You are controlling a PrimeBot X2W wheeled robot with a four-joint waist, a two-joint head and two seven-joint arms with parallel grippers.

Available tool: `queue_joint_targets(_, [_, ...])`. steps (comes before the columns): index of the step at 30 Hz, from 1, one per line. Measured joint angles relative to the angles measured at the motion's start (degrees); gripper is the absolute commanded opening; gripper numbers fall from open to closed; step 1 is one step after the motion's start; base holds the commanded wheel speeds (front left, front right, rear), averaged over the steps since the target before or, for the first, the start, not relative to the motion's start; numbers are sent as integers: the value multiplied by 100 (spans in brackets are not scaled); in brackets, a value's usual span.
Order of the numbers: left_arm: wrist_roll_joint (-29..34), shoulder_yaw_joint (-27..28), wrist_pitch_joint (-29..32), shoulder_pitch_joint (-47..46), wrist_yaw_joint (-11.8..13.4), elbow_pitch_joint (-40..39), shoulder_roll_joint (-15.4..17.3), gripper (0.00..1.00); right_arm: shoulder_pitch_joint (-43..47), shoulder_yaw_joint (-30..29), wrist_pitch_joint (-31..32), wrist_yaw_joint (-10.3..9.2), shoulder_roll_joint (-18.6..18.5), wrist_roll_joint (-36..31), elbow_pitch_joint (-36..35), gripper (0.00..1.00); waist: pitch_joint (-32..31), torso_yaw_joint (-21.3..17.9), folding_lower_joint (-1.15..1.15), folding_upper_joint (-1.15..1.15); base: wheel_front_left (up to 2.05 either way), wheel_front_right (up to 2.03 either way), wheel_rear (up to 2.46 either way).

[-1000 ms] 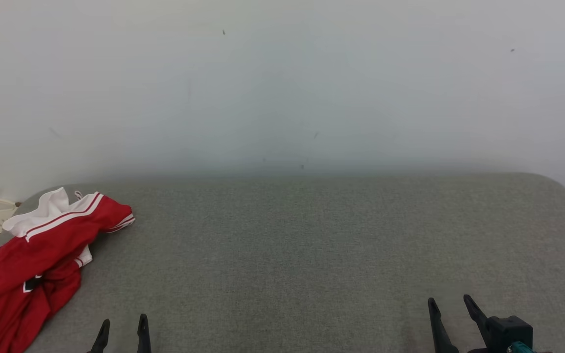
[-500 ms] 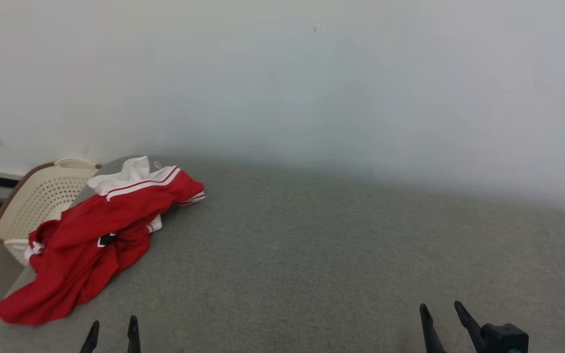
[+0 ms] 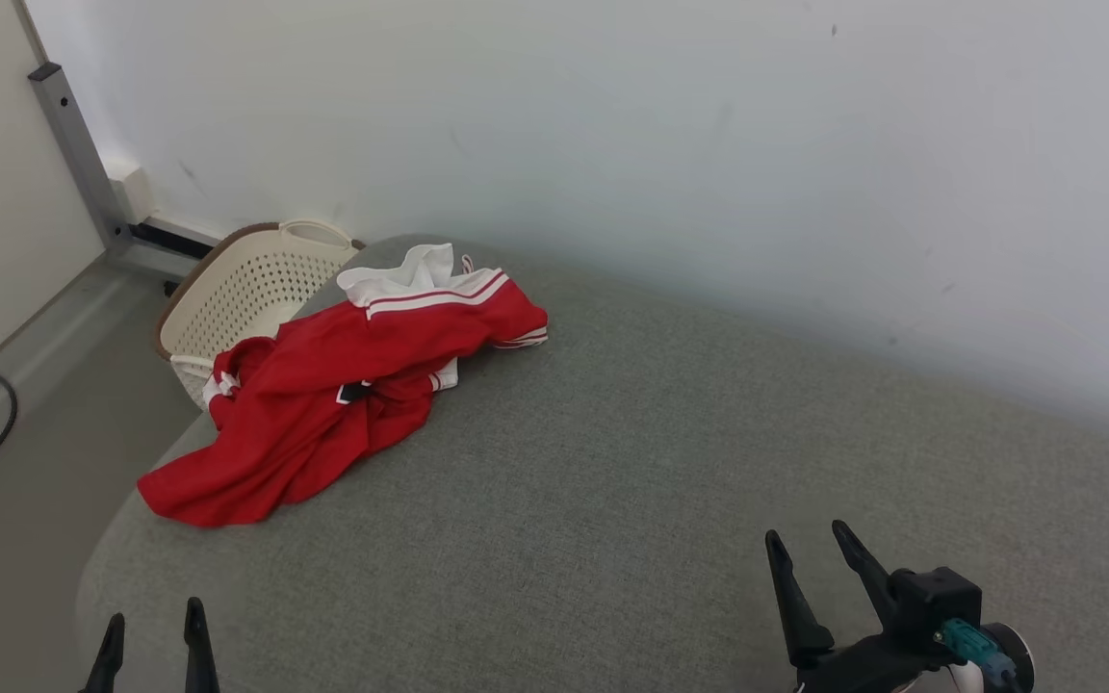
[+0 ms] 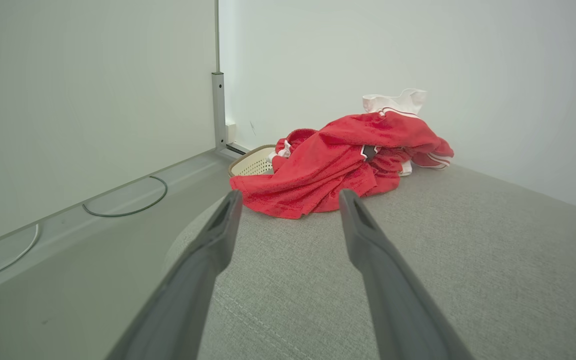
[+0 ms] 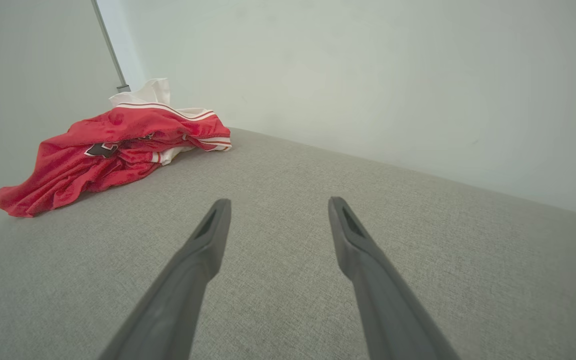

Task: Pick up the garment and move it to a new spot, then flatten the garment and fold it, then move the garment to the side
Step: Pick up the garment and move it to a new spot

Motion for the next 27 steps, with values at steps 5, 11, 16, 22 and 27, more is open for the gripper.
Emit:
queue_joint_targets(5, [-1, 109, 0, 107, 8, -134, -53, 100, -210, 144, -59, 0, 0, 3, 169, 100, 212, 177, 1, 0, 0, 0, 0])
queue_joint_targets(11, [-180, 202, 27, 90, -9, -36, -181, 100, -299, 214, -141, 0, -1, 52, 343, 100, 313, 272, 2, 1, 0, 0, 0])
queue_joint_targets(16, [-68, -264, 859, -627, -137, 396, -82, 100, -264, 109, -174, 0, -2, 37, 378, 100, 284, 240, 1, 1, 0, 0, 0])
queue_joint_targets(22, [303, -899, 2027, -2014, -57, 1152, -219, 100, 75, -55, -107, 0, -4, -12, 297, 100, 268, 234, 1, 1, 0, 0, 0])
queue_joint_targets(27, [323, -839, 2693, -2973, 1, 2126, 70, 100, 264, 133, 296, 0, 10, -310, -270, 100, 281, 98, 0, 0, 0, 0, 0])
